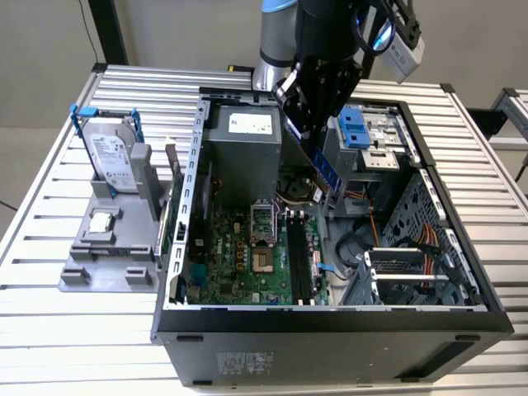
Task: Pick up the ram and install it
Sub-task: 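Insert the ram into the slot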
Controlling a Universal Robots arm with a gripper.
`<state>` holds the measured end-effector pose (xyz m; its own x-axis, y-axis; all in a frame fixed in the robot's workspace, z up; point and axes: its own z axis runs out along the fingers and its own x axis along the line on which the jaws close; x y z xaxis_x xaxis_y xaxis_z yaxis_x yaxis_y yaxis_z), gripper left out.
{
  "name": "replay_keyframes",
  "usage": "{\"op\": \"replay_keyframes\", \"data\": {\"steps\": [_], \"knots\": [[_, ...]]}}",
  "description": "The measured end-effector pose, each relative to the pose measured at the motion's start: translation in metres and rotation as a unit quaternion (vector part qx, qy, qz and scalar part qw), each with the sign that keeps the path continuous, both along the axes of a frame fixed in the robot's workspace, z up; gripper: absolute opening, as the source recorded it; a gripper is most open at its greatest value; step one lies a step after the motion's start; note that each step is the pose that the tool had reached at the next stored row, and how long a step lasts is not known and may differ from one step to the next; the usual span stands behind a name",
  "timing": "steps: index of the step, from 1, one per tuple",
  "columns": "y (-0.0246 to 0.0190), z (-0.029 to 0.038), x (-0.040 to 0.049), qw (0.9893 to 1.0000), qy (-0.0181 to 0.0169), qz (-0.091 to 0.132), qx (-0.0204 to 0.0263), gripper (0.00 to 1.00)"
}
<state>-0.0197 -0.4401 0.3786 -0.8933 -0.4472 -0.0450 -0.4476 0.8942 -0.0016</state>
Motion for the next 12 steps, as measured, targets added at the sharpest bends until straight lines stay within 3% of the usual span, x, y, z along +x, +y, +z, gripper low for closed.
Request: {"op": "replay_keyframes", "data": {"steps": [12], "knots": [[0.0, 0.0, 0.0, 0.9995, 0.0, -0.032, 0.0, 0.0]]}}
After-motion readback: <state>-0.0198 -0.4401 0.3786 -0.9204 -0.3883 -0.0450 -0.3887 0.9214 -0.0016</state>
